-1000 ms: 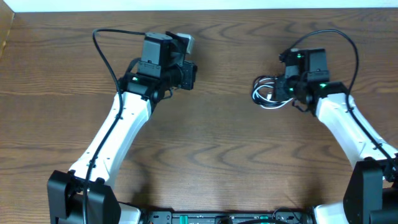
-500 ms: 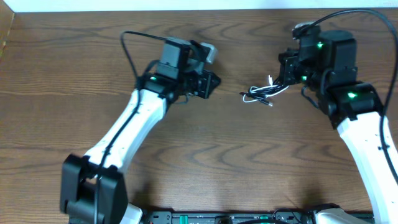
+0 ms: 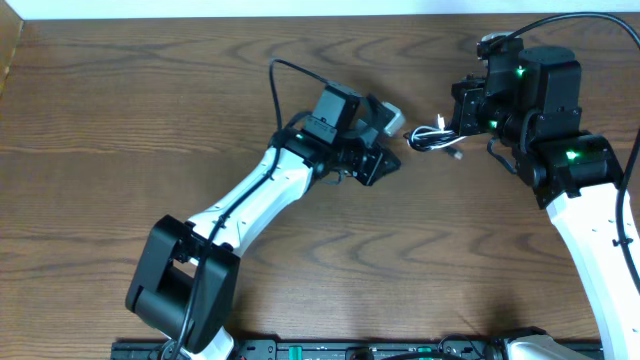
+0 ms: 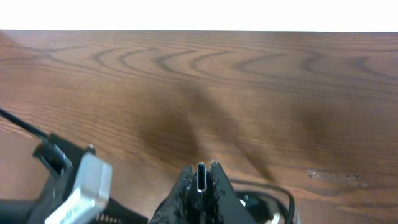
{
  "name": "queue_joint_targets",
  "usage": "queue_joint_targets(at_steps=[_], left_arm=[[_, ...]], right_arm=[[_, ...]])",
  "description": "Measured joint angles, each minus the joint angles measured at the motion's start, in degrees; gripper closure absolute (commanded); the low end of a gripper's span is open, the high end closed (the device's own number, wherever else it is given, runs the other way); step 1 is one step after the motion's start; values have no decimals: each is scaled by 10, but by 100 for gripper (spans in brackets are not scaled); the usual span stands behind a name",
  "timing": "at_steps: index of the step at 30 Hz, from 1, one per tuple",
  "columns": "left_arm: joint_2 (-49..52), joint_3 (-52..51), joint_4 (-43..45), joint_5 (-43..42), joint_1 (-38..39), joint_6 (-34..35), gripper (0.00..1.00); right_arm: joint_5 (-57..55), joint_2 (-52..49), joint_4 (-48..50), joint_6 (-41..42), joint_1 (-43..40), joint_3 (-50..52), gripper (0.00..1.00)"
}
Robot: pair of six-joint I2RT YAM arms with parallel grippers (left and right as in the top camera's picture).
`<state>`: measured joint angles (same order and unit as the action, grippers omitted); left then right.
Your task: Untangle cables
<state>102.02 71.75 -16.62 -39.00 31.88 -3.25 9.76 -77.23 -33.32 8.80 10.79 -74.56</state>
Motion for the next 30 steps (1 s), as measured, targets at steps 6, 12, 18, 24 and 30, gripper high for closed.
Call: queue_joint_targets(at_steps=[6,12,18,24,30], left_arm=[[0,0,38,-12,1,-19,59],[0,-1,96,-14,1,-26,54],[0,-1,113,-7,1,-26,54],[0,-1,128,2,1,-26,53],[0,-1,126,3,3,-27,53]], right_arm=[[-2,0,-6,0,0,0,99],[-2,0,-16,0,0,0,99],[14,0,-16,0,0,0,99],[37,1,-16,3,0,0,99],[48,1,-9,10,0,0,99]])
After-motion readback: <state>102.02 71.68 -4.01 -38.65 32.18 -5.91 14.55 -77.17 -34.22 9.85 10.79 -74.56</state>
